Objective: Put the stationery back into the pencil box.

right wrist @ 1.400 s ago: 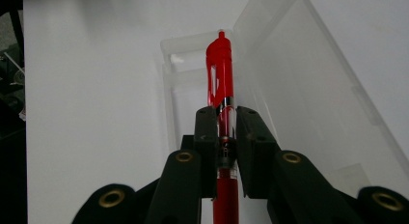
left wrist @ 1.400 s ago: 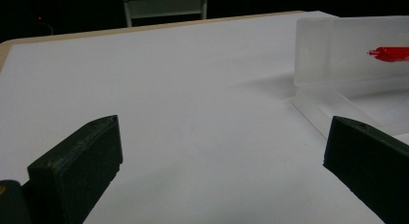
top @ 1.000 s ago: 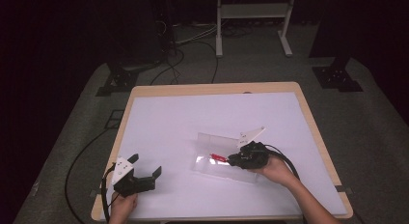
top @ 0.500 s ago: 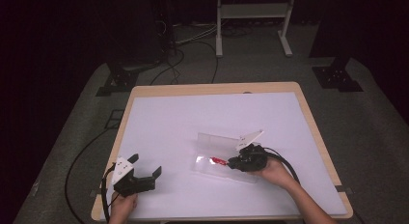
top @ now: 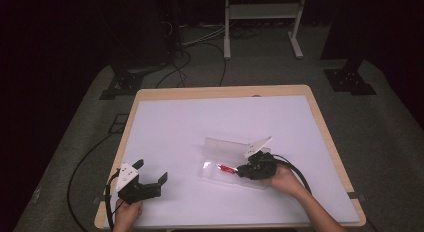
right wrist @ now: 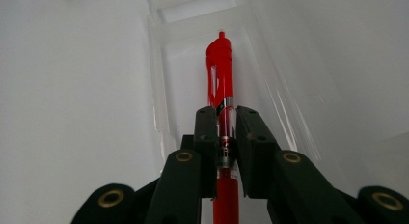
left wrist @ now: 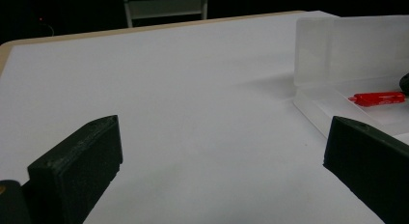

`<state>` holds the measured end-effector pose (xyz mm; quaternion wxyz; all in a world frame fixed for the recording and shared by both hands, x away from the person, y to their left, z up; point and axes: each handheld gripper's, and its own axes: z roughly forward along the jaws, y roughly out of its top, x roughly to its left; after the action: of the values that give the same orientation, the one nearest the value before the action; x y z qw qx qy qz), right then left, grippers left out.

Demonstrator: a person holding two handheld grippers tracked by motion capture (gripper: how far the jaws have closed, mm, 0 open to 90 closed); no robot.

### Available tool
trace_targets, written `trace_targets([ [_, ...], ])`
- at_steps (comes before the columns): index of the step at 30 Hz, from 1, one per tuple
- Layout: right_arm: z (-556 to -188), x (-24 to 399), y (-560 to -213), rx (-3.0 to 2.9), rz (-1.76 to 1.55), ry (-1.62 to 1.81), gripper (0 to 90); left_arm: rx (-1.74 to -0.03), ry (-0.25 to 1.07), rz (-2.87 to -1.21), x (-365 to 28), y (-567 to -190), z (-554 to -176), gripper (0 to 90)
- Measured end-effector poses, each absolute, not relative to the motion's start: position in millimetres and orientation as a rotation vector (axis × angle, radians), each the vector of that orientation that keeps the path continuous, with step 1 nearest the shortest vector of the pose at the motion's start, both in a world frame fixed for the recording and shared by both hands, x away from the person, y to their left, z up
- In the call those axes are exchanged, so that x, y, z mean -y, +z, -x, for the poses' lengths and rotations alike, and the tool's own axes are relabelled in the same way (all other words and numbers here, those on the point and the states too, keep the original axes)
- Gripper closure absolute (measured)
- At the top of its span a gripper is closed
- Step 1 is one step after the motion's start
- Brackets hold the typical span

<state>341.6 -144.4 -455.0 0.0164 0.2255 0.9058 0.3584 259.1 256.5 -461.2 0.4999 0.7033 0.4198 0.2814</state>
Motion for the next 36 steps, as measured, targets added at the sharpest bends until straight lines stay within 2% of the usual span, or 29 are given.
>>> trace_targets([
  [30, -342.3, 142.1, -463.5, -2.841, -0.712, 1.103, 77.9, -1.019, 0.685, -1.700, -256.4, -461.2, -259.0, 0.0],
  [36, -341.6, 143.1, -461.2, -2.831, -0.714, 1.112, 74.3, -1.015, 0.688, -1.699, -256.5, -461.3, -258.6, 0.0],
])
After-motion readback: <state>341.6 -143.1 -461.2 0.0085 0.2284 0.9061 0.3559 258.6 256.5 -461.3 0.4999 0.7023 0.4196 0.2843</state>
